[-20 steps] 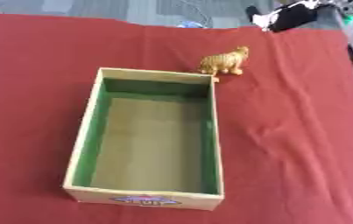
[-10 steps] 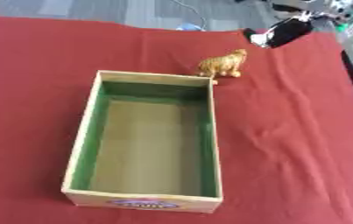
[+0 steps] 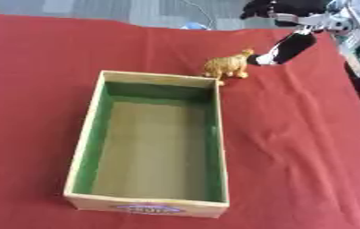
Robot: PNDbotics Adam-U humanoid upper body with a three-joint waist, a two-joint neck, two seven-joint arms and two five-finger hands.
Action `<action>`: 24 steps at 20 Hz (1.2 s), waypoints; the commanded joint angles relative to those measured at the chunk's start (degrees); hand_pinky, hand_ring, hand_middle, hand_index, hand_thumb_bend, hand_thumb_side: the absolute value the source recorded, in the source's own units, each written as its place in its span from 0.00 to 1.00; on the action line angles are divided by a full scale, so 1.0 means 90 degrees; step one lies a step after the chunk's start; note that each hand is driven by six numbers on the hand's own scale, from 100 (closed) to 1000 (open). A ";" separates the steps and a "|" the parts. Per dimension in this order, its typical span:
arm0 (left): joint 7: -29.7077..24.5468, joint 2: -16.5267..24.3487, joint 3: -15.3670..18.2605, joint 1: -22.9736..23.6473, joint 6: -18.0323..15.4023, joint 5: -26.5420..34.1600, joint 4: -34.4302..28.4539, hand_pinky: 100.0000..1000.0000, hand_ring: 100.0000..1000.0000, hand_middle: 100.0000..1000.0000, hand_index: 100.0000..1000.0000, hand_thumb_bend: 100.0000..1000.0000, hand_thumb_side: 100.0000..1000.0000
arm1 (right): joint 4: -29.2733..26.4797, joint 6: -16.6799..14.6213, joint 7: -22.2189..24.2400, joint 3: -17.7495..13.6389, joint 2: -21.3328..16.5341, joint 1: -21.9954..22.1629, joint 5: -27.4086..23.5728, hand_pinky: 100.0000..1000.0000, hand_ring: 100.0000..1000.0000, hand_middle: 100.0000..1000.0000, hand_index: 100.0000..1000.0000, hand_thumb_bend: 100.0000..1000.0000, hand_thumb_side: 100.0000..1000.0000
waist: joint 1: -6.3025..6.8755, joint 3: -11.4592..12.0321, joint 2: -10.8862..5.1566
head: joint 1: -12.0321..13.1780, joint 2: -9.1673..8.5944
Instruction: Pick up objects on the table and place them in the box.
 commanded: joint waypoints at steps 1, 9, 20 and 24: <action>-0.0035 0.0140 -0.0013 -0.0053 -0.0007 -0.0024 -0.0108 0.45 0.44 0.48 0.67 0.00 0.74 | 0.0032 -0.0003 -0.0080 -0.0006 -0.0241 -0.0094 0.0142 0.97 0.93 0.97 1.00 0.45 0.67 | 0.0003 0.0032 -0.0072 | -0.0008 -0.0090; -0.0112 0.0160 -0.0057 -0.0153 -0.0031 -0.0081 -0.0108 0.45 0.44 0.48 0.67 0.00 0.74 | 0.0232 0.0110 -0.0590 0.0035 -0.0058 -0.0189 0.0689 0.96 0.91 0.95 1.00 0.40 0.62 | -0.0058 0.0198 0.0162 | -0.0119 -0.0222; -0.0192 0.0140 -0.0081 -0.0198 -0.0005 -0.0166 -0.0108 0.45 0.44 0.47 0.66 0.00 0.74 | 0.0586 0.0033 -0.0664 0.0033 0.0137 -0.0246 0.0752 0.96 0.91 0.94 1.00 0.33 0.56 | -0.0126 0.0320 0.0335 | -0.0201 -0.0353; -0.0198 0.0130 -0.0078 -0.0195 0.0010 -0.0182 -0.0108 0.45 0.44 0.47 0.66 0.00 0.74 | 0.0682 -0.0034 -0.0610 0.0047 0.0173 -0.0236 0.0828 0.96 0.91 0.91 1.00 0.30 0.53 | -0.0142 0.0351 0.0369 | -0.0224 -0.0361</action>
